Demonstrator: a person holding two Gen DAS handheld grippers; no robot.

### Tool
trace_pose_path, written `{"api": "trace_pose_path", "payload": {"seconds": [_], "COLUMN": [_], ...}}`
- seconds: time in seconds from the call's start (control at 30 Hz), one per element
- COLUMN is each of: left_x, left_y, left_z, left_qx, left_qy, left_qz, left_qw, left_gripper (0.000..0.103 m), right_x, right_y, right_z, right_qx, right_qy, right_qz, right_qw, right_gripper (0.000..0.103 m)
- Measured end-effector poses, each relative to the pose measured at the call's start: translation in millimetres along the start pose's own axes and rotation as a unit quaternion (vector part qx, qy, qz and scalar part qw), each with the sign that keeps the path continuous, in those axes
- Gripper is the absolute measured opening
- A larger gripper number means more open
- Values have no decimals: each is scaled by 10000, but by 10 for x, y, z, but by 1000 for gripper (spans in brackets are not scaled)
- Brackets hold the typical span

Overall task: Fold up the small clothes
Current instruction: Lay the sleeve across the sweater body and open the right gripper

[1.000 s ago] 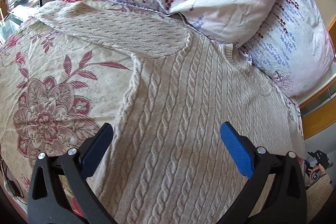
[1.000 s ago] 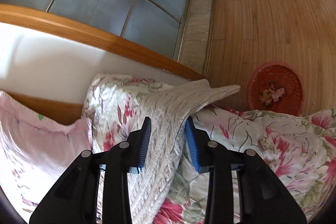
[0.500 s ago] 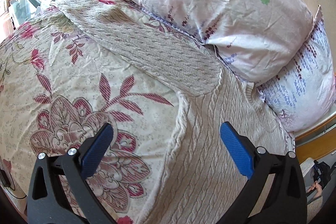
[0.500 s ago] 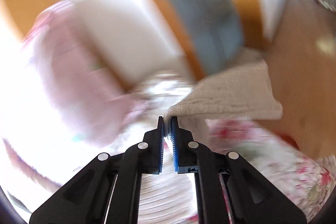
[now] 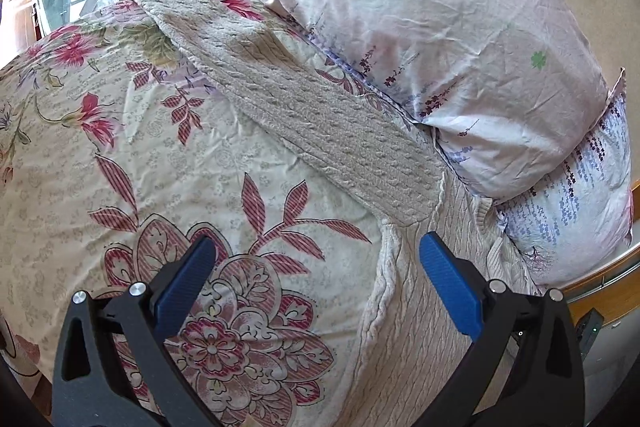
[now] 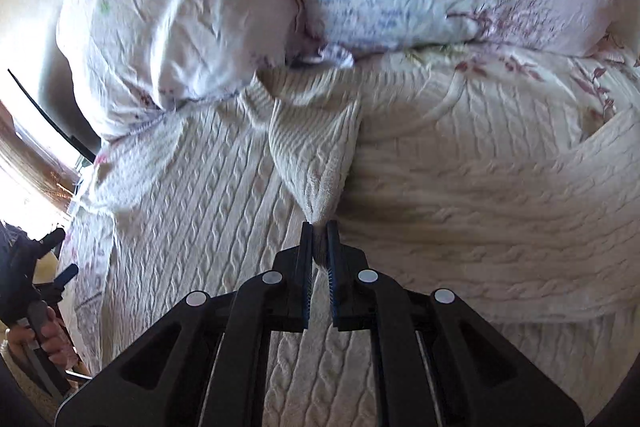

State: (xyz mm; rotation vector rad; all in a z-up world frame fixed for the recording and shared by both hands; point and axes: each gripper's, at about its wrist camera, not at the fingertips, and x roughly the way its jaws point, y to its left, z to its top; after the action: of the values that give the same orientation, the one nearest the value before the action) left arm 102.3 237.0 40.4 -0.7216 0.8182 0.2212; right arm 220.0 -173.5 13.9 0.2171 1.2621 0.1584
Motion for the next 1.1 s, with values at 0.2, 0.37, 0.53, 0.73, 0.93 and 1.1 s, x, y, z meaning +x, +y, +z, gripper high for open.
{"api": "trace_pose_path", "payload": {"seconds": [0.2, 0.37, 0.53, 0.73, 0.93, 1.1], "left_x": [2, -30, -80, -140, -190, -225], "left_y": [101, 153, 277, 515, 670, 781], "left_z": [1, 44, 127, 244, 354, 449], "left_qx": [-117, -93, -109, -363, -433, -482], "left_qy": [72, 40, 5, -27, -56, -111], "left_qz": [-27, -36, 65, 140, 207, 250], "left_qw": [9999, 9999, 9999, 9992, 9988, 9985], "left_gripper": [101, 101, 101, 101, 101, 101], "right_x": [35, 197, 213, -54, 624, 534], "right_y": [-2, 84, 238, 694, 1007, 1049], "right_z": [170, 364, 534, 639, 213, 229], "right_qx": [263, 286, 197, 14, -466, -358], "right_qy": [95, 117, -37, -874, 208, -98], "right_qz": [102, 37, 83, 244, -157, -221], "right_qw": [9996, 9995, 9998, 9959, 9986, 9991], "right_gripper": [14, 17, 8, 8, 8, 8]}}
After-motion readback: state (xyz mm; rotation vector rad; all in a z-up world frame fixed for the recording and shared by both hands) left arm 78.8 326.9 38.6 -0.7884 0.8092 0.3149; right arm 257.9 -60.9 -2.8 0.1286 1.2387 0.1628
